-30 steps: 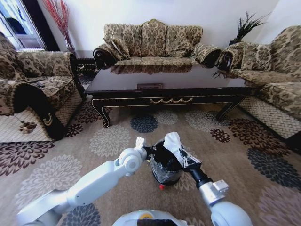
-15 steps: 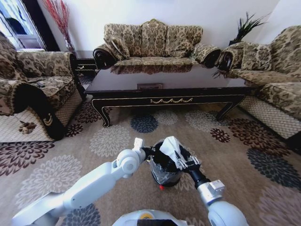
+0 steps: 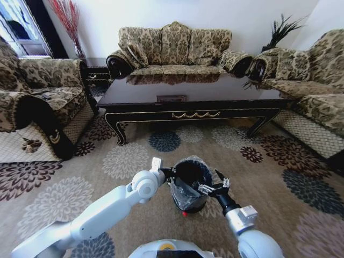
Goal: Move to the front of the table and pick up the trash from the floor, then place it into the trash bin.
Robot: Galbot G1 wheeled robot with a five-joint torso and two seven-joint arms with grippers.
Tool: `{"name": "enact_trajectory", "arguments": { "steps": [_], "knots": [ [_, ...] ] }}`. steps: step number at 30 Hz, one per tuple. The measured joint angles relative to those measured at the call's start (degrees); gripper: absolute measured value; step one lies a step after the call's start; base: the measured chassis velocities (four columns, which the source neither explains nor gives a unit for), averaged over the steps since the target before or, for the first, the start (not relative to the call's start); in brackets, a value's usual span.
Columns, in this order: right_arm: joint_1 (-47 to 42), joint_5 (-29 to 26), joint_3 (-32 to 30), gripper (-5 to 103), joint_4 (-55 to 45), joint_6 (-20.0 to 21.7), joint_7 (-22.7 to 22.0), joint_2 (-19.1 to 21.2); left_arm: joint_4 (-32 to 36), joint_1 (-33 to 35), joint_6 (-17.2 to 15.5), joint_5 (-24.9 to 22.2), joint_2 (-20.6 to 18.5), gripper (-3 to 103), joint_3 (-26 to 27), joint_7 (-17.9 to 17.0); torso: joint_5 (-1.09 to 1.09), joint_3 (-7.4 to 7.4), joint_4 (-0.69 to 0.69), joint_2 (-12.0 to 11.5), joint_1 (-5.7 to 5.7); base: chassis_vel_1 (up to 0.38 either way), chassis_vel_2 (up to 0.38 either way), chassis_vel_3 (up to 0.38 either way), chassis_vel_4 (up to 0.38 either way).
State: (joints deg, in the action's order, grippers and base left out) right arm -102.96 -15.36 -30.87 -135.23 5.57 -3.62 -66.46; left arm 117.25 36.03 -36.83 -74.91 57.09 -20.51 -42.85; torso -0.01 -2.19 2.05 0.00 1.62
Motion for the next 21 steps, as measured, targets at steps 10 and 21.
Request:
{"name": "enact_trajectory", "arguments": {
  "steps": [10,21],
  "knots": [
    [6.54,-10.14,-2.50,100,3.06,2.90,-8.44,0.13,2.41,3.03,-0.27,1.07,-3.92,3,4.04,1.39,0.01,0.00,0.00,0.00,0.00,0.000,0.000,0.000,0.000],
    [12.39,-15.01,-1.36,100,11.49,6.90,-12.70,-0.11,6.28,13.62,-0.87,2.55,-12.10,3,19.38,6.21,-0.01,0.00,-0.01,0.00,0.00,0.000,0.000,0.000,0.000]
  ]
}}
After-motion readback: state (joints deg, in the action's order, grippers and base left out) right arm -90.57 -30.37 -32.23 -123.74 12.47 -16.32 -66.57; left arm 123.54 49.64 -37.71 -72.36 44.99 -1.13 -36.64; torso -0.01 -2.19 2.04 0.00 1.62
